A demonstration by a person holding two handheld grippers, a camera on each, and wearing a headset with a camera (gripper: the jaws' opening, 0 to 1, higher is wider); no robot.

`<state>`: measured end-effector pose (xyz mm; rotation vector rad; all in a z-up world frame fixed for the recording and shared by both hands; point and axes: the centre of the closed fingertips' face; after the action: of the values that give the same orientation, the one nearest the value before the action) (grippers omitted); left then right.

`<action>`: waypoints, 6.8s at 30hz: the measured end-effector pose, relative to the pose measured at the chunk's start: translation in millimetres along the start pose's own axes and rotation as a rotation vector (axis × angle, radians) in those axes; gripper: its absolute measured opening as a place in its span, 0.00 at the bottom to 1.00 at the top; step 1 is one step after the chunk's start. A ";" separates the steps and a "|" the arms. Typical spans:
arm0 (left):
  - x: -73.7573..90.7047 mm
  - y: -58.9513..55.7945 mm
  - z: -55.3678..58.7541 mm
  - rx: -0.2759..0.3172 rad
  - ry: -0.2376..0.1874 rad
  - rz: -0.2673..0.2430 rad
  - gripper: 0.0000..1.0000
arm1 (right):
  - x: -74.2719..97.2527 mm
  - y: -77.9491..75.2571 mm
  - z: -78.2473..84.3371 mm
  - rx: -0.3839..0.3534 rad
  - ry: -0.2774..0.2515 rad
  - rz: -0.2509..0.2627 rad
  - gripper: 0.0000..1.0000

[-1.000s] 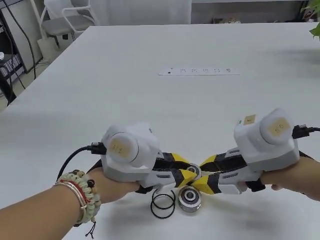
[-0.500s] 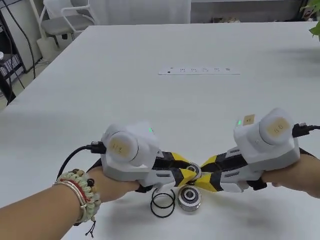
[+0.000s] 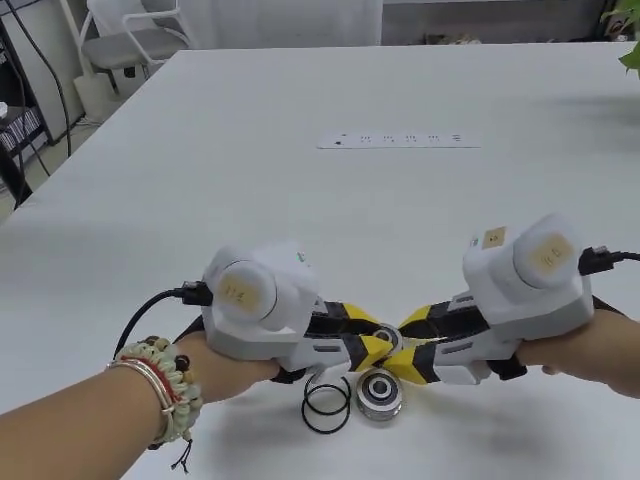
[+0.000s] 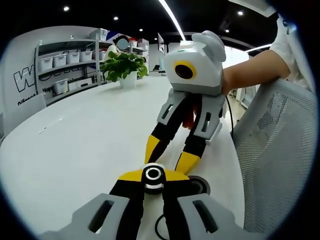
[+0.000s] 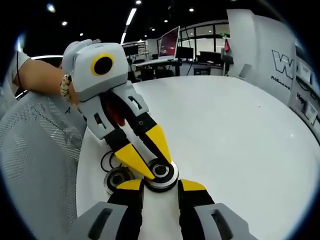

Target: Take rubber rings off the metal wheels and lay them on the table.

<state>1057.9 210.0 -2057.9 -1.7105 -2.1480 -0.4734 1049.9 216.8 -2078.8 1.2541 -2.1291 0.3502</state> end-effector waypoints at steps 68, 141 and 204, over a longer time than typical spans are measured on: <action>-1.1 -0.6 0.5 0.014 -0.004 -0.001 0.08 | 11.7 -4.1 8.5 0.012 0.051 -0.006 0.00; 0.1 1.5 1.0 -0.002 -0.011 -0.009 0.08 | 17.0 -9.3 -8.8 -0.476 -0.030 0.002 0.00; 0.0 2.9 0.5 0.000 -0.019 -0.015 0.08 | 16.7 -1.7 -18.0 -0.443 -0.042 -0.034 0.00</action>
<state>1060.7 210.8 -2058.1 -1.7069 -2.1750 -0.4627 1052.5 213.8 -2054.6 1.0412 -2.0660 -0.1598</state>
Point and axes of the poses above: the centre of the closed fingertips' face, and the gripper's own axes: x roughly backward along the fingers, y roughly to its left, z roughly out of its underside, and after that the axes turned 1 degree about -x, right-handed
